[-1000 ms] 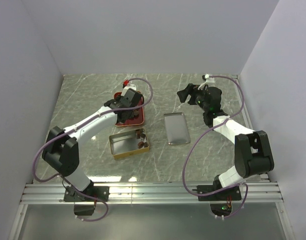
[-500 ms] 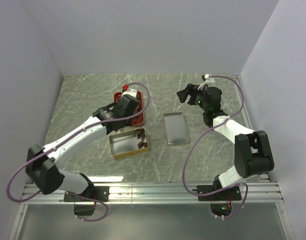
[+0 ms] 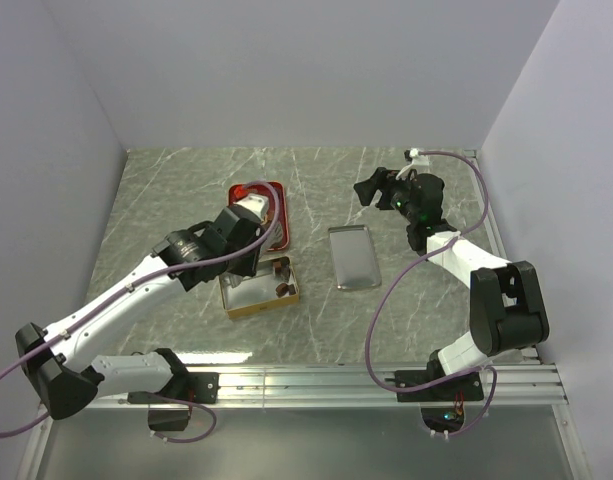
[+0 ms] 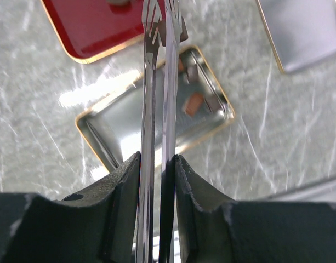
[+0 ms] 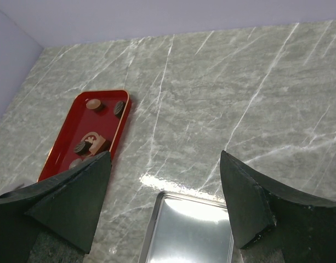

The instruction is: Pack the chocolate

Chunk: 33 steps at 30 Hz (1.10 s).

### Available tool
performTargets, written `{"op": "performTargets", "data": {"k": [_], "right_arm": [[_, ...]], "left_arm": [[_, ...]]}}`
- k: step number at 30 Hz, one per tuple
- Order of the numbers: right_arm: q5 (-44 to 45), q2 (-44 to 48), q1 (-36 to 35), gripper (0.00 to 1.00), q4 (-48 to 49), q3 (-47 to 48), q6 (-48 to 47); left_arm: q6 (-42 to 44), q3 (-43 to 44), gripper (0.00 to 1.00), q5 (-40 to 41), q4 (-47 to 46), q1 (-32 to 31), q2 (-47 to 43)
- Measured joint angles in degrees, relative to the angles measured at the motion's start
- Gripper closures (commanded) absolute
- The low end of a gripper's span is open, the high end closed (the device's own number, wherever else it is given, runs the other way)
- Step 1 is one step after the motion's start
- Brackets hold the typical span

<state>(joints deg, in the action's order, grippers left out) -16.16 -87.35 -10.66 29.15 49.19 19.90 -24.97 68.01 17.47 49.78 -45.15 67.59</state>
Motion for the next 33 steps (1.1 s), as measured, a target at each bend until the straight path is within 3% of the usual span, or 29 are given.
{"op": "performTargets", "data": {"k": [10, 20, 33], "right_arm": [[0.0, 0.0, 0.0, 0.13, 0.0, 0.0, 0.0], [-0.5, 0.0, 0.0, 0.13, 0.0, 0.0, 0.0], [-0.9, 0.0, 0.0, 0.13, 0.0, 0.0, 0.0]], "left_arm": [[-1.7, -1.2, 0.66, -3.0, 5.1, -0.8, -1.7], [-2.3, -2.6, 0.58, -3.3, 6.8, -0.9, -2.6], [-2.3, -2.5, 0.60, -1.6, 6.4, -0.9, -3.6]]}}
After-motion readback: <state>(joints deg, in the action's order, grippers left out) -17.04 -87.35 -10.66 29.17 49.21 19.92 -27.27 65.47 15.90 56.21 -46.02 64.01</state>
